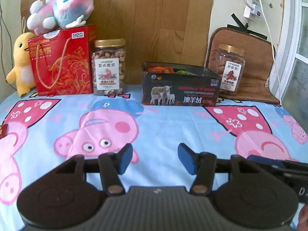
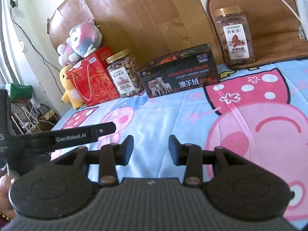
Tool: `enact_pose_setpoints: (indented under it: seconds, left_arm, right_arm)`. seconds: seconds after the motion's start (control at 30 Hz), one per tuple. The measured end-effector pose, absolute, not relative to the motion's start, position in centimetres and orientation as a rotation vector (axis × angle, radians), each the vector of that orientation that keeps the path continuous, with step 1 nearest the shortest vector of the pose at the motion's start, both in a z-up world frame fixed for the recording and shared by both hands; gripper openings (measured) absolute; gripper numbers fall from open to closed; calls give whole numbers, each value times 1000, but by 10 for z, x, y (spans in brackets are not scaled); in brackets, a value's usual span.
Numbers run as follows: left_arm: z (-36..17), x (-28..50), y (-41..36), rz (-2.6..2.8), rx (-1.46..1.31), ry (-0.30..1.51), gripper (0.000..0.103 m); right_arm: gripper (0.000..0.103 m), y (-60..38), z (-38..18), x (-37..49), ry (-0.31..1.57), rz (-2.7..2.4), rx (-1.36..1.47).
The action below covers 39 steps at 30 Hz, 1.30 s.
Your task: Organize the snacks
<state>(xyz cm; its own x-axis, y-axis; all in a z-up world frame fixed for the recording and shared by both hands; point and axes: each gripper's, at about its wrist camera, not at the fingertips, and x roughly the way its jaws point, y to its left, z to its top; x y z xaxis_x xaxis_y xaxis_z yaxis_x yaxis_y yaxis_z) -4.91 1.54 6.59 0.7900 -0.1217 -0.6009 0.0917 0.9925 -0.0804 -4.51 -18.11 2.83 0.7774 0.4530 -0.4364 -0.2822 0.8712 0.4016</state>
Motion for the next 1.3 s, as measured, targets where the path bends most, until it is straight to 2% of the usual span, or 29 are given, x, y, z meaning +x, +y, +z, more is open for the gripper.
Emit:
enact_pose_setpoints:
  seconds: [0.27, 0.33, 0.4, 0.57, 0.67, 0.9, 1.3]
  left_arm:
    - [58, -68, 21, -75, -40, 648, 62]
    - [54, -71, 22, -63, -34, 653, 69]
    - [51, -74, 22, -51, -27, 653, 86]
    - [47, -75, 22, -29, -12, 657, 90]
    - [45, -71, 22, -15, -6, 653, 98]
    - [38, -64, 23, -4, 1, 665, 103]
    - [41, -64, 22, 58, 36, 711, 103]
  right_arm:
    - [56, -181, 23, -62, 523, 324, 359]
    - [57, -181, 21, -65, 518, 310, 367]
    - [63, -182, 20, -66, 516, 296, 380]
    - [66, -183, 17, -68, 521, 281, 396]
    - [71, -185, 15, -68, 514, 262, 405]
    - [77, -191, 11, -63, 509, 211, 439]
    - [80, -188, 10, -66, 487, 211, 439]
